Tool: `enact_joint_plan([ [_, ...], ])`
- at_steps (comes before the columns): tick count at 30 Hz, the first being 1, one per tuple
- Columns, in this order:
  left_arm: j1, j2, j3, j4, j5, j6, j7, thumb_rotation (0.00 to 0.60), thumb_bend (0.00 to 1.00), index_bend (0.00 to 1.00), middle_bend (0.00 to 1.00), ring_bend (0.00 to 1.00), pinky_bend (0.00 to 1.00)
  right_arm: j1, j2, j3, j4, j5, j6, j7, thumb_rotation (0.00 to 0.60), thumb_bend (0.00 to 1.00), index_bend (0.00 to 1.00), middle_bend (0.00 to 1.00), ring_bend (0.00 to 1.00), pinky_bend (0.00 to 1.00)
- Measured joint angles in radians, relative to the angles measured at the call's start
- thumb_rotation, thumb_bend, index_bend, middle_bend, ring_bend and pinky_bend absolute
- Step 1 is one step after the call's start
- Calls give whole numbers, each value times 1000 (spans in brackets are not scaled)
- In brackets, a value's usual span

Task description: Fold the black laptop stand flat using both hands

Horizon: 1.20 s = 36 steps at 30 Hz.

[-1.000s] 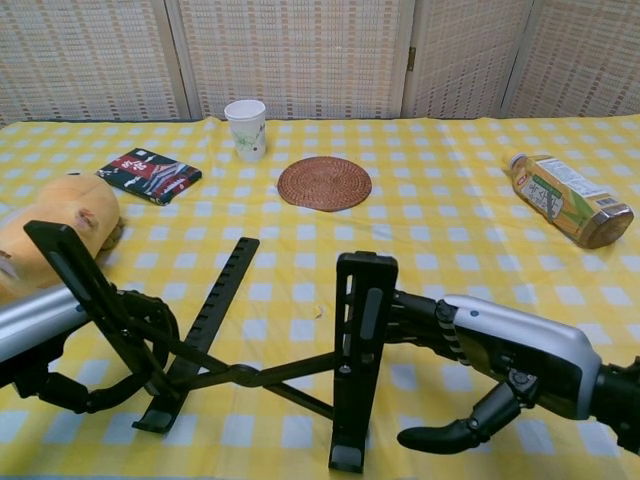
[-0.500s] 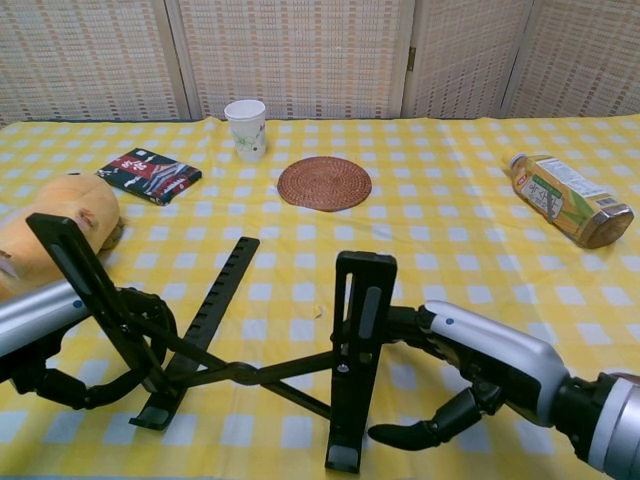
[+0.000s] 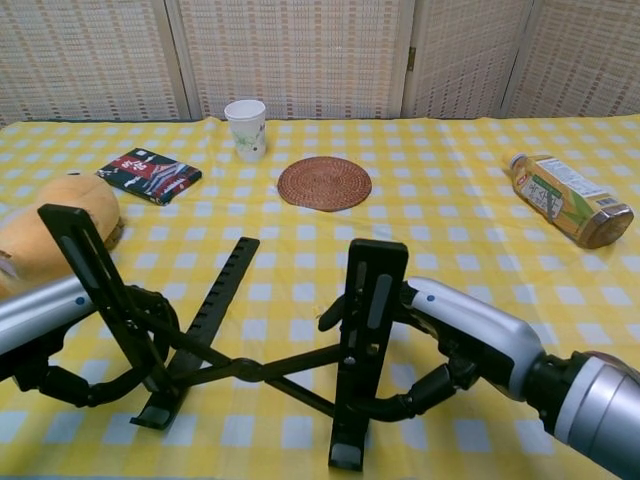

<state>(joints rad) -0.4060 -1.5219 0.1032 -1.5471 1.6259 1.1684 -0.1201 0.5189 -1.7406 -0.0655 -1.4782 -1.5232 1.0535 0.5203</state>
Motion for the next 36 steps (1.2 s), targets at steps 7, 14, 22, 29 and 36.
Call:
enact_joint_plan([
  [7,-4,0,-6,-6,-5,-4,4,600,491,595,433,320,289,21,-10,49,4,31,-36,-53,600,263,348,256,217,45],
  [14,-7,-1,-13,-12,-14,-10,13,600,491,595,433,320,288,62,-11,106,-6,68,-81,-162,600,263,348,256,219,45],
  [22,-6,3,-9,-18,-11,-7,19,600,491,595,433,319,287,93,36,140,-90,127,-112,-404,600,263,385,281,229,45],
  [29,-5,4,-4,-20,-7,-6,23,600,491,595,433,318,287,88,98,141,-225,242,-105,-636,600,264,427,294,246,45],
  [36,-2,5,1,-23,-2,-3,24,600,491,595,433,317,284,64,127,117,-270,305,-82,-710,600,263,472,308,258,46],
])
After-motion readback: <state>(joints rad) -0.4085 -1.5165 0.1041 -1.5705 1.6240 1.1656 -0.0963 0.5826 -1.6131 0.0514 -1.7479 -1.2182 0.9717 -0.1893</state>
